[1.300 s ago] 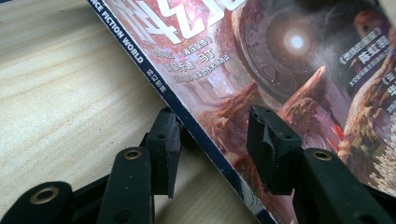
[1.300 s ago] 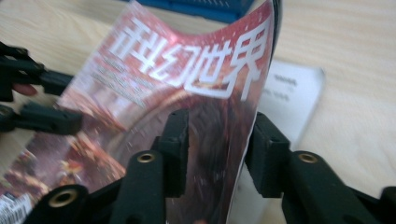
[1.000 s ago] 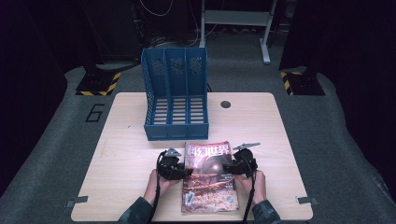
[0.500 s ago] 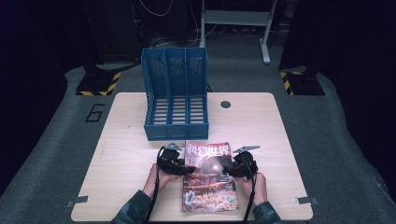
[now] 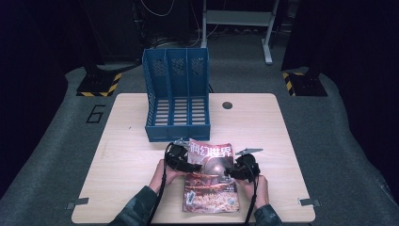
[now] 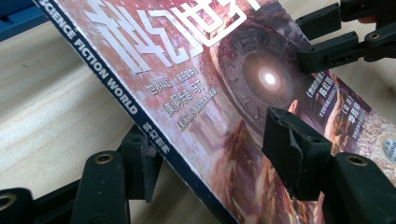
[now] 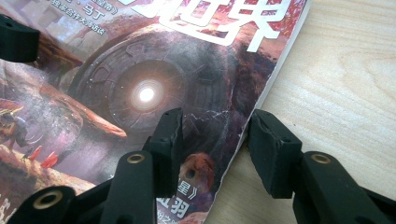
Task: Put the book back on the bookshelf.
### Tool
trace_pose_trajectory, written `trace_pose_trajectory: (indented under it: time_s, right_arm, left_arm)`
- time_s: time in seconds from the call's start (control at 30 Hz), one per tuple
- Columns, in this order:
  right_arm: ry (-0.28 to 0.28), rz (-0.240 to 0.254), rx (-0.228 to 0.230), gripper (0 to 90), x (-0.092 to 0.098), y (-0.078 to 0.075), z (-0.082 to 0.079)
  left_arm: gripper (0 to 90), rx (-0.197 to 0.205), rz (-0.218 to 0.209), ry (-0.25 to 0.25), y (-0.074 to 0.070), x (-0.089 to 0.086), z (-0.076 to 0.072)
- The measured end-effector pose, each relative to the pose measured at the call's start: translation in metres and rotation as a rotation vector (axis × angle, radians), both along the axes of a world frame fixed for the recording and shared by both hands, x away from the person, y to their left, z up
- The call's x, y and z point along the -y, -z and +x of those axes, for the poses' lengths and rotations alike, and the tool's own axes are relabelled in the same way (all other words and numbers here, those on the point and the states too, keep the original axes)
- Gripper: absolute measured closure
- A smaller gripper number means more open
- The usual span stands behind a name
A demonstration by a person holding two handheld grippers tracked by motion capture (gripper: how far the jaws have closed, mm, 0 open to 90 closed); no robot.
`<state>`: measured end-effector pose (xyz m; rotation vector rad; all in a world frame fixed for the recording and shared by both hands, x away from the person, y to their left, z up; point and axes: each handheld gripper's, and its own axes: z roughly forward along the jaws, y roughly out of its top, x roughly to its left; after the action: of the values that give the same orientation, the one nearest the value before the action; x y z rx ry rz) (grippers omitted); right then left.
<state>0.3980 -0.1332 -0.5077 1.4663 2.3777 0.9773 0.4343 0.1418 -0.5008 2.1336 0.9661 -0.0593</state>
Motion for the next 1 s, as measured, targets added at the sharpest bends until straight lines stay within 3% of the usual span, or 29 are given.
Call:
trace_pose_trajectory:
  time_s: [0.2, 0.23, 0.37, 0.5, 0.6, 0.7, 1.0]
  right_arm:
    - [0.014, 0.01, 0.005, 55.9, 0.0, 0.001, -0.002]
    - [0.024, 0.012, -0.001, 55.9, -0.001, 0.0, -0.002]
    - [0.015, 0.015, 0.014, 55.8, 0.0, 0.001, -0.002]
    - [-0.003, 0.005, 0.014, 55.7, 0.001, 0.001, 0.0]
    - [-0.004, 0.018, -0.012, 53.7, 0.002, 0.0, 0.002]
    - [-0.017, 0.028, -0.025, 50.5, 0.002, -0.001, 0.004]
    - [-0.09, 0.044, -0.059, 38.7, 0.006, -0.003, 0.016]
  left_arm:
    - [44.7, -0.009, 0.027, 0.026, 0.001, 0.01, 0.003]
    - [46.0, 0.003, 0.05, 0.045, 0.001, 0.011, 0.004]
    - [54.8, 0.008, 0.041, 0.024, 0.0, 0.012, 0.003]
    - [59.3, 0.014, 0.042, 0.033, -0.001, 0.012, 0.002]
    - [63.8, 0.031, 0.041, 0.041, -0.002, 0.011, 0.001]
    - [66.5, 0.02, 0.016, 0.034, -0.003, 0.01, 0.0]
    - [72.4, 0.11, -0.079, 0.026, -0.009, 0.004, -0.013]
